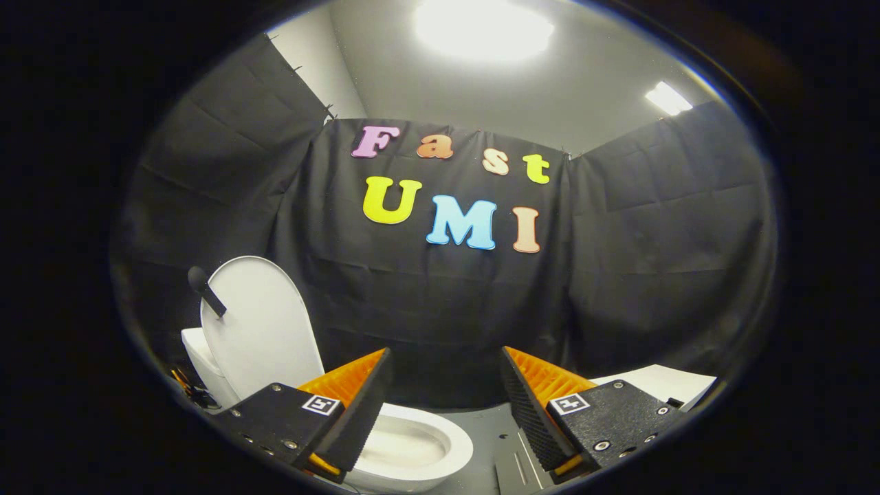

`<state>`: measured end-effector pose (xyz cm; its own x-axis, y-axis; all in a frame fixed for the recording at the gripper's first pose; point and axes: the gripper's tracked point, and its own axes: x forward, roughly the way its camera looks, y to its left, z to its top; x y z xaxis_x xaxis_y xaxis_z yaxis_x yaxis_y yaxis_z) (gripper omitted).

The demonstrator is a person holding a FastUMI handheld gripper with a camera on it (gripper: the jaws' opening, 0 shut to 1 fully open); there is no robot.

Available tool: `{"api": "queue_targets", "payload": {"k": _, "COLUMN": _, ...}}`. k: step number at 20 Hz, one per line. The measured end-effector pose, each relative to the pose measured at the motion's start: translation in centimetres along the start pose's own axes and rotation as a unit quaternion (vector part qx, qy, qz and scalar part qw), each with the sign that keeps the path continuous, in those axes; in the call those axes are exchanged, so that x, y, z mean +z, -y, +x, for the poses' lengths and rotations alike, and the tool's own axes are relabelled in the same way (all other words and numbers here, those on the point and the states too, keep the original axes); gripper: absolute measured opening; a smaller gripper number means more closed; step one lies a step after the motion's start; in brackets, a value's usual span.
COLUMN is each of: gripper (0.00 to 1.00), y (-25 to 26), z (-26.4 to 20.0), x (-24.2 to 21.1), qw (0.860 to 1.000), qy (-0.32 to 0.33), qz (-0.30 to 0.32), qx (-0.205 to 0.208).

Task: Open the toilet lid.

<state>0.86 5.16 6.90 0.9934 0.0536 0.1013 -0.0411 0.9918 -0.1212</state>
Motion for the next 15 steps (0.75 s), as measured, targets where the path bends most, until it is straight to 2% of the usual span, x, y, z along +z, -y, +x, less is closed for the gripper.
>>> {"api": "queue_targets", "payload": {"k": 12, "gripper": 0.95, "y": 1.9, "z": -1.1, "x": -6.1, "qw": 0.999, "qy": -0.049, "qz": -0.002, "qx": -0.021}}
{"api": "queue_targets", "payload": {"k": 15, "gripper": 0.95, "y": 2.4, "z": -1.2, "x": -7.6, "qw": 0.997, "qy": -0.073, "qz": 0.018, "qx": -0.018}}
